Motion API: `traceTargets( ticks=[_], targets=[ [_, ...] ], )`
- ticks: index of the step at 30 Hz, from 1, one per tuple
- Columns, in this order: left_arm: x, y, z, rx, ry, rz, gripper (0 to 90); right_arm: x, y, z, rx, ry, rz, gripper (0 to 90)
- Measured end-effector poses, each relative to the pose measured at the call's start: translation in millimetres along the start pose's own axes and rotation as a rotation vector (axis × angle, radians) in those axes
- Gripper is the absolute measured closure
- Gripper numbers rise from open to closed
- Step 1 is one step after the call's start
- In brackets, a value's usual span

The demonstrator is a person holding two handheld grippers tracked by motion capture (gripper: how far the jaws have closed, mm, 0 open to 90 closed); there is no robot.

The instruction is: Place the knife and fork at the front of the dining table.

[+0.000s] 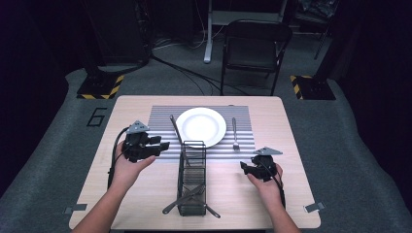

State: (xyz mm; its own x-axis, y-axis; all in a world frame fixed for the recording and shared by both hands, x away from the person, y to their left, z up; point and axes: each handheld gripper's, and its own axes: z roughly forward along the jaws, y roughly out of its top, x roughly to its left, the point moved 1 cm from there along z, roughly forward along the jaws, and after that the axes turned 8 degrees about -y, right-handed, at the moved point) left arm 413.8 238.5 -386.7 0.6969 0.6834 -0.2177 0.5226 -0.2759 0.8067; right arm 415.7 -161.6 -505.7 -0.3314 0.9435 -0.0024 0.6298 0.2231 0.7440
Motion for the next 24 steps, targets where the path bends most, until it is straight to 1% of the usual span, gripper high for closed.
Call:
traceTargets(
  ticks=[3, 7, 12, 13, 17, 20, 22, 23, 24],
  targets=[
    [-2.8, 3.7, 3.4, -0.001, -0.007, 0.005, 54.3, -0.6, -0.2, 0.5, -0.003, 0.002, -0.006, 45.7],
    [-4.9, 7.2, 9.2, 0.003, -0.016, 0.006, 54.9, -0.7, -0.3, 0.4, 0.0, 0.0, 0.001, 45.7],
    [-7.8, 10.7, 20.7, 0.011, -0.043, 0.01, 55.9, -1.6, -0.4, 0.8, -0.004, 0.002, 0.002, 45.8],
    [-8.5, 11.1, 24.0, 0.003, -0.045, 0.006, 57.2, -1.7, -0.5, 0.9, -0.005, 0.003, 0.006, 45.8],
    [-9.6, 12.5, 30.2, 0.016, -0.058, 0.004, 58.4, -2.7, -0.8, 1.0, 0.004, 0.002, 0.002, 45.8],
    [-10.6, 13.2, 36.2, 0.028, -0.06, 0.004, 59.6, -3.9, -1.1, 1.3, 0.001, 0.006, 0.004, 45.8],
    [-11.1, 13.4, 39.7, 0.023, -0.058, 0.007, 59.9, -4.1, -1.5, 1.7, 0.001, 0.01, 0.022, 46.0],
    [-11.3, 13.9, 40.7, 0.029, -0.056, 0.012, 59.9, -4.7, -1.5, 1.9, -0.002, 0.014, 0.022, 46.0],
    [-12.0, 14.0, 42.5, 0.02, -0.055, 0.01, 60.2, -5.2, -1.5, 1.4, 0.003, 0.013, 0.022, 46.2]
  ],
)
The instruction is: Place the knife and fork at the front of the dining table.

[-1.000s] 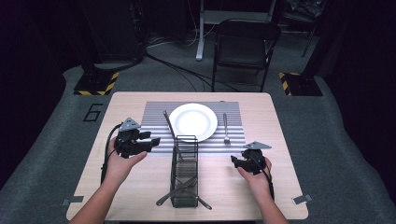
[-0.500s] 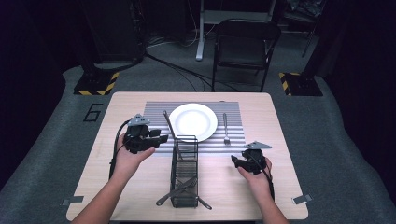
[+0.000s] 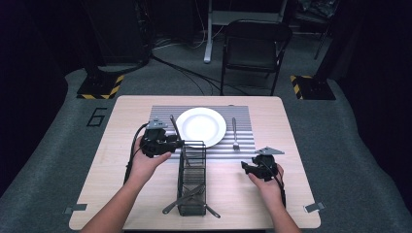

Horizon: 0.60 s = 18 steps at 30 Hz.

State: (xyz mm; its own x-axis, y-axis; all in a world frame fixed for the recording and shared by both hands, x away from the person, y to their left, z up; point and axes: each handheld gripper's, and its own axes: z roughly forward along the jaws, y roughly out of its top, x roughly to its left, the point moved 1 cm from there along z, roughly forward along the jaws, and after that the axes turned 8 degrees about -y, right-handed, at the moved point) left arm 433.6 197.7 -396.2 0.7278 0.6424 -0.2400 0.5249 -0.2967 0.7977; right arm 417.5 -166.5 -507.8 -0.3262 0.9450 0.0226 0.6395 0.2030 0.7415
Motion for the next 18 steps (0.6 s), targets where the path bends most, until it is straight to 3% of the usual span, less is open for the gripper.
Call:
traceTargets(
  ticks=[9, 18],
  targets=[
    [-1.9, 0.9, 12.2, 0.017, -0.002, 0.011, 61.4, 0.0, 0.1, -0.2, -0.002, 0.004, 0.0, 46.3],
    [-1.3, -3.0, 14.6, 0.0, -0.004, 0.011, 70.5, -1.8, 0.0, -0.2, -0.005, 0.006, 0.0, 46.4]
  ],
)
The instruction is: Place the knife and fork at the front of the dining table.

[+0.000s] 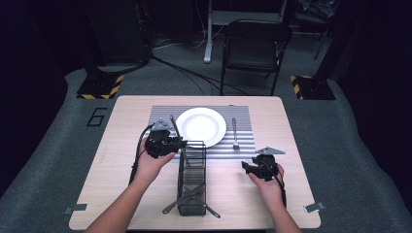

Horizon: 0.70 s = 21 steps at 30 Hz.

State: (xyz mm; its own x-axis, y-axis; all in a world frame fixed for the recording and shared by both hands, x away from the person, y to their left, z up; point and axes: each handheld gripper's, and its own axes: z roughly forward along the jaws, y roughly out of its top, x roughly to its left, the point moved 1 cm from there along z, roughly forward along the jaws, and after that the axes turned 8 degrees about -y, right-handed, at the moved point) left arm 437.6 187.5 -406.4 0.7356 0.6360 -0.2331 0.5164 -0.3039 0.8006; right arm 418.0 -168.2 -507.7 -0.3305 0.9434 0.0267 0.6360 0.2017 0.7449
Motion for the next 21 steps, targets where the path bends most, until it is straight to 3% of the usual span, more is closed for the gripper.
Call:
traceTargets(
  ticks=[6, 11, 16, 21],
  targets=[
    [-2.1, -2.2, -2.7, -0.004, 0.008, 0.018, 77.9, -0.2, -0.2, 0.0, 0.004, -0.001, 0.005, 46.8],
    [-5.2, -4.3, -3.8, -0.014, 0.023, 0.021, 78.3, 0.2, -0.4, 0.2, 0.005, 0.002, 0.011, 46.9],
    [-16.2, -4.9, -4.1, -0.01, 0.025, 0.073, 80.0, -0.6, -0.8, 1.1, 0.007, 0.003, 0.011, 46.9],
    [-21.1, -3.5, 0.2, -0.02, 0.016, 0.085, 80.7, -0.8, -1.0, 1.2, 0.008, 0.004, 0.003, 47.1]
  ],
)
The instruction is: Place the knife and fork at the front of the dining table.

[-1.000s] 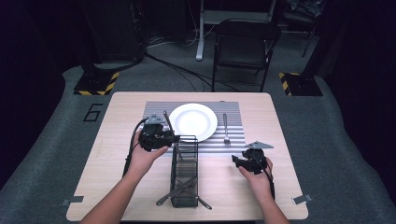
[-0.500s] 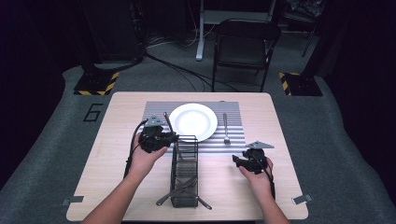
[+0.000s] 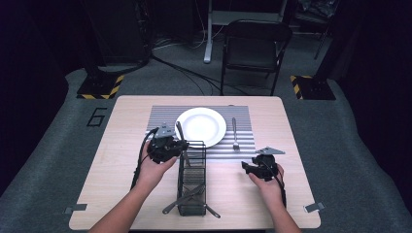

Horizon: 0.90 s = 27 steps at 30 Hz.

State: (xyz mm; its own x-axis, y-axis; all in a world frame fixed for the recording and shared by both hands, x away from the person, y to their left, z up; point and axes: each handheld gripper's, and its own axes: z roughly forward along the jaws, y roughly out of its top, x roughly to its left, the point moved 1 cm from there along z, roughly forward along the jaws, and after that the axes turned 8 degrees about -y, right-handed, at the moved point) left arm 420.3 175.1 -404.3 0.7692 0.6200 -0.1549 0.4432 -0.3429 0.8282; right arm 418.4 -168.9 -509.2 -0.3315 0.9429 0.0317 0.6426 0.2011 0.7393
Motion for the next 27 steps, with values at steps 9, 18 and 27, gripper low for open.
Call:
traceTargets(
  ticks=[9, 18, 27],
  targets=[
    [-6.6, 3.5, 5.7, 0.001, -0.005, 0.023, 81.5, -1.6, -0.8, 0.8, 0.006, 0.005, 0.01, 47.3],
    [-16.1, 14.1, 0.9, 0.029, -0.019, 0.052, 81.6, -2.0, -1.1, 1.5, 0.009, 0.008, 0.011, 47.4],
    [-25.3, 31.6, -12.4, 0.028, -0.032, 0.064, 81.6, -2.0, -1.0, 0.6, 0.006, 0.007, 0.016, 47.5]
  ],
)
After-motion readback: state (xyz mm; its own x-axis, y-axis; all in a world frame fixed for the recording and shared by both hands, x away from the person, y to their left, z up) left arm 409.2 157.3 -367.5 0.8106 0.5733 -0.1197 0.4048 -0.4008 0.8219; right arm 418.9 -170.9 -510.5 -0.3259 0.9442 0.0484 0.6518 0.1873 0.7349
